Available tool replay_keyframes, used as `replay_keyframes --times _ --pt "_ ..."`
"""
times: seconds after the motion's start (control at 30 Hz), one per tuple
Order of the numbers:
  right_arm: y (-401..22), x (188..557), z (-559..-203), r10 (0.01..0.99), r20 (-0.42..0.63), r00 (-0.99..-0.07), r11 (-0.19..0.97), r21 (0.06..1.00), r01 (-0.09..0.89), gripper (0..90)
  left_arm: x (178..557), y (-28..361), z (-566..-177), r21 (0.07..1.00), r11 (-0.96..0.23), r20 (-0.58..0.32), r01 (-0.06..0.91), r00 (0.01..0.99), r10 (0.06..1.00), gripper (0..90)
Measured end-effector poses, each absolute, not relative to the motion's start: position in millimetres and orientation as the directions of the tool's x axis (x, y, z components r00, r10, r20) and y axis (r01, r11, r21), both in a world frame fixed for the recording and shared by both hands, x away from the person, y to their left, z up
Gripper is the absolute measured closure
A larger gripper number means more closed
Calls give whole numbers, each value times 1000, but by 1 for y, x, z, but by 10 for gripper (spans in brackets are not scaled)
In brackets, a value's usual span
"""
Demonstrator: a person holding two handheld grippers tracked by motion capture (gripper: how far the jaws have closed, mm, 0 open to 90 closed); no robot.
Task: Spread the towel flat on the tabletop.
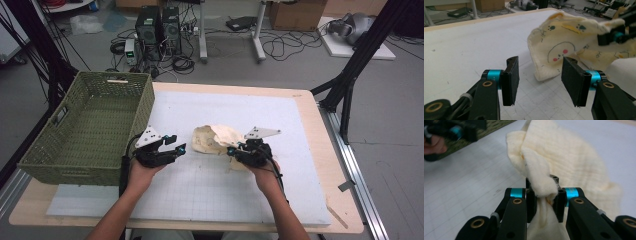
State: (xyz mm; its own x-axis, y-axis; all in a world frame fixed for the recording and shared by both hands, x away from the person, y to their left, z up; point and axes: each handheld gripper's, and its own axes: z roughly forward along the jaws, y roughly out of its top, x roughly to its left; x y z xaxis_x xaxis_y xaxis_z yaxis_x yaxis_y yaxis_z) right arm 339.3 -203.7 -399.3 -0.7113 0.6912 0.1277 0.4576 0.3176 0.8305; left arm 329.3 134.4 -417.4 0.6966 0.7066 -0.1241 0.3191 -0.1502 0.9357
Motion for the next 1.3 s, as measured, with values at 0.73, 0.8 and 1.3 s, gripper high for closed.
replay_keyframes --times 0.73,0.8,1.3 --pt "-289 392 -419 950 50 -307 176 729 661 472 327 123 -421 925 -186 -121 332 721 683 483" --pt "-288 386 -416 943 7 -333 221 734 643 449 327 122 -421 924 -186 -124 335 720 683 482" --pt "-289 313 -417 871 -27 -491 292 832 473 368 328 109 -423 919 -161 -169 361 728 665 428"
